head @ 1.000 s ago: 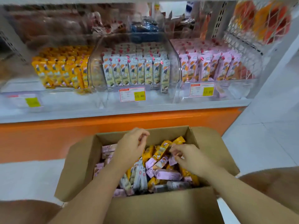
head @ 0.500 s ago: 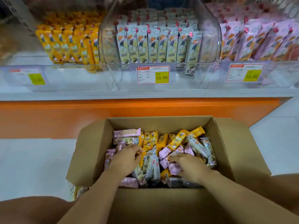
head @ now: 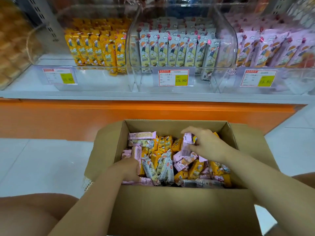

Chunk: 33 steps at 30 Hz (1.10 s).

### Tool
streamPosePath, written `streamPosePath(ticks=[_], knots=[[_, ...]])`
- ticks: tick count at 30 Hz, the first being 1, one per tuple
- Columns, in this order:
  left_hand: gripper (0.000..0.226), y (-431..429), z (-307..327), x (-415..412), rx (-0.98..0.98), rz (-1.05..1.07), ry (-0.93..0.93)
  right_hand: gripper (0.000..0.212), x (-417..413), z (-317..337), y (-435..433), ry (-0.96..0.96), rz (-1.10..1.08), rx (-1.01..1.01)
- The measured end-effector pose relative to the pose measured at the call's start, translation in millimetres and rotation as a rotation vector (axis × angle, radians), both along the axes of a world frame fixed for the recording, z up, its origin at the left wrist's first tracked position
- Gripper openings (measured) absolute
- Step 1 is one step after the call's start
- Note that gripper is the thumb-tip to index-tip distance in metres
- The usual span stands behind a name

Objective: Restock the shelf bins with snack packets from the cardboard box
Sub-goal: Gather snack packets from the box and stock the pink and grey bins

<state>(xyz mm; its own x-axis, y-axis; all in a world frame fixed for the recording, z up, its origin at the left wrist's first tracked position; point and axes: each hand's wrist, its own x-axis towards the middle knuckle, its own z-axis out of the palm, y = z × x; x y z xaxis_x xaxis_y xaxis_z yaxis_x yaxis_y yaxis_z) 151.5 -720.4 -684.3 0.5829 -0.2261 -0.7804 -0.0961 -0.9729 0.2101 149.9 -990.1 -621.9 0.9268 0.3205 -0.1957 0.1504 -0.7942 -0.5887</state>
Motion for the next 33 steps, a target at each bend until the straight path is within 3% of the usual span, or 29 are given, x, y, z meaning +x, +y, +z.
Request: streamPosePath(ticks=[6, 9, 13, 18, 24, 29, 33], knots=[[0.021, -14, 29, 0, -0.067, -0.016, 0.007, 0.033, 2, 44, -12, 0.107, 0.06, 0.089], [0.023, -25, 61, 11, -0.224, 0.016, -0.078, 0.033, 5, 68, -23, 0.105, 0.063, 0.113], [0.024, -39, 111, 21, -0.542, 0.231, -0.132, 0.026, -1, 92, -36, 0.103, -0.035, 0.245], [0.021, -58, 154, 19, -0.854, 0.593, 0.108, 0.023, -8, 101, -35, 0.01, -0.292, 0.584], [0.028, -73, 178, 18, -1.034, 0.631, 0.197, 0.025, -10, 109, -46, -0.027, -0.322, 0.676], [0.033, -79, 174, 21, -1.164, 0.769, 0.098, 0.022, -6, 117, -54, -0.033, -0.295, 0.726], [0.051, -86, 179, 23, -1.168, 0.695, -0.136, 0.02, -4, 123, -54, -0.023, -0.233, 0.706]])
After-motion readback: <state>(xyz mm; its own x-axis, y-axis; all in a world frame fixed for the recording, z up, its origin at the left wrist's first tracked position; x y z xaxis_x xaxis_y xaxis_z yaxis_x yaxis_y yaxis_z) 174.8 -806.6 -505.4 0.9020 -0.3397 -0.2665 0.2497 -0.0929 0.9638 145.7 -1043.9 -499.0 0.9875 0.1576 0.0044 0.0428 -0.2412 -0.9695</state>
